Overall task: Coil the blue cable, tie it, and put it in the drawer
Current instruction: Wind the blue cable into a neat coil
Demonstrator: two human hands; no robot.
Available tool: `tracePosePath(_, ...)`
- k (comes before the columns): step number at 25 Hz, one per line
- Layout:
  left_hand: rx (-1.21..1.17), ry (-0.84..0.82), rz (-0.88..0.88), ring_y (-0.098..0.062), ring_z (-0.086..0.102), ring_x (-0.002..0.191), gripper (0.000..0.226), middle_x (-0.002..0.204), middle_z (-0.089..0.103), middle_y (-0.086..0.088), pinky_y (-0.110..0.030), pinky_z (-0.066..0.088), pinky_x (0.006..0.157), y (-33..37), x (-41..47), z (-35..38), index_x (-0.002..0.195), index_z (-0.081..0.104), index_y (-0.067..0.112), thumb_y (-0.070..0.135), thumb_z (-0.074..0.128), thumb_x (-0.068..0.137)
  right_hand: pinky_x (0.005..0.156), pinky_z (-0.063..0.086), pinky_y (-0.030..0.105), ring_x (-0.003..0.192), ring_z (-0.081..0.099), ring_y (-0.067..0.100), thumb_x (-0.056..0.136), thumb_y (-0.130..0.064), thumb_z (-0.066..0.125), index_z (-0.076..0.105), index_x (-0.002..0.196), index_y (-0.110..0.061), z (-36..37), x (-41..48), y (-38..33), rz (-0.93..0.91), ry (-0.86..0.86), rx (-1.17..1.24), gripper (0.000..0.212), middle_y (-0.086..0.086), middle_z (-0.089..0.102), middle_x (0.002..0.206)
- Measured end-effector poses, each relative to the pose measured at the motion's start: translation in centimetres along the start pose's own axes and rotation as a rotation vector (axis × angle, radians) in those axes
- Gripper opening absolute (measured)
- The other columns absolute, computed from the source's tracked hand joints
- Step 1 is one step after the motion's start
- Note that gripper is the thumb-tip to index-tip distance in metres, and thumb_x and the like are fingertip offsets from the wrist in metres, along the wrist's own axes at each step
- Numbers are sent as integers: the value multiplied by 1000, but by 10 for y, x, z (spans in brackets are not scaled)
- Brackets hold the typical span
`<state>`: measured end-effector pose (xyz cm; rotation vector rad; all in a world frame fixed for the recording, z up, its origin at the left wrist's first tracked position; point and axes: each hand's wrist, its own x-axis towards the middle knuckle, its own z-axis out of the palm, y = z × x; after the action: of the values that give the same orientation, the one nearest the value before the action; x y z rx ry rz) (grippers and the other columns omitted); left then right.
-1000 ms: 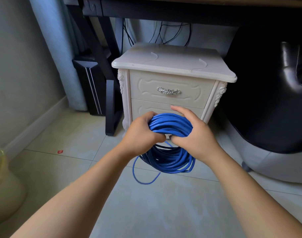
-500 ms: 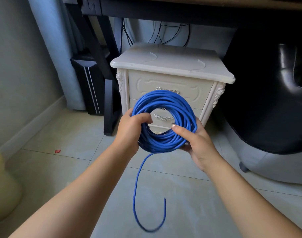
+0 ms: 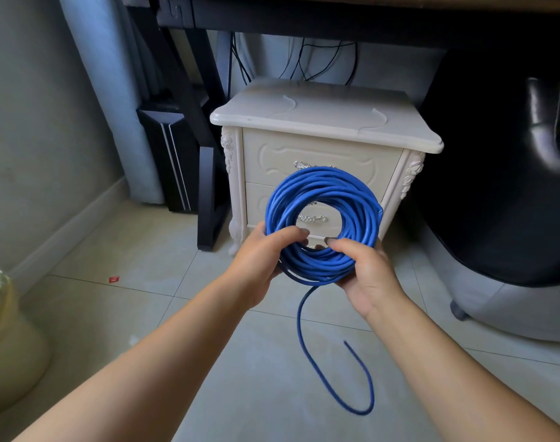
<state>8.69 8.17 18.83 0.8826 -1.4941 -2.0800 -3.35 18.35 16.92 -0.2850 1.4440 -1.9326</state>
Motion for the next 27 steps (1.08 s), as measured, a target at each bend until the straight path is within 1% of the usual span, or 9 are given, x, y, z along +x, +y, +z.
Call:
tracePosePath(5,279,-82,73,-10,65,109,71,120,66,4,-34,49,97,15,1,-8,133,50,27,32,84,70,74,49,40,81,60,26,65,8,64,62,95,-23,-6,9,-19,-106,78,-115,42,7,60,85)
tracePosePath(7,362,-46,180,-1,50,125,95,139,48,14,-29,46,99,22,1,-10,147,30,41,26,86,73,71,50,33,79,62,20,60,3,64,63,97,-31,-9,8,-23,-232,76,-345,50,-3,65,86)
tracePosePath(9,538,-55,298,5,40,126,100,145,38,16,-16,41,97,23,0,-10,149,26,45,24,86,72,75,51,27,86,65,14,64,4,65,60,102,-36,-8,3,-24,-352,15,-643,56,-9,67,95)
tracePosePath(11,774,-99,398,8,43,116,98,141,39,15,-6,40,92,19,-2,-8,150,28,40,24,85,71,83,50,26,95,63,12,66,6,65,58,105,-41,-5,-4,-21,-459,-102,-862,62,-8,64,106)
tracePosePath(14,919,-111,426,3,60,96,87,114,60,17,-14,48,85,9,-3,-5,143,38,34,26,84,69,90,49,30,105,56,12,67,3,65,61,115,-37,-2,-8,-18,-546,-198,-1036,63,-12,58,110)
tracePosePath(17,900,-2,437,0,60,65,43,76,65,13,-13,46,59,6,-6,-1,103,57,30,17,78,66,92,49,31,109,55,11,68,1,66,58,117,-40,-3,-9,-19,-570,-224,-1031,64,-20,57,109)
tracePosePath(19,792,35,409,-2,55,55,31,64,62,11,-16,45,53,7,-6,-1,88,58,26,12,75,65,91,47,23,108,57,5,71,-6,71,54,117,-45,-3,-10,-25,-529,-220,-966,63,-26,56,111)
tracePosePath(24,395,71,281,-12,54,59,31,69,60,3,-26,47,58,12,-2,-6,96,63,14,0,70,70,81,48,11,100,63,-6,78,-18,78,54,125,-38,-8,-7,-33,-328,-266,-684,56,-19,66,114)
tracePosePath(27,273,85,232,-17,55,67,32,76,59,-4,-34,49,65,10,1,-8,99,64,13,1,71,70,85,48,15,102,63,-6,80,-22,78,50,131,-38,-11,-5,-29,-264,-262,-603,61,-19,65,117)
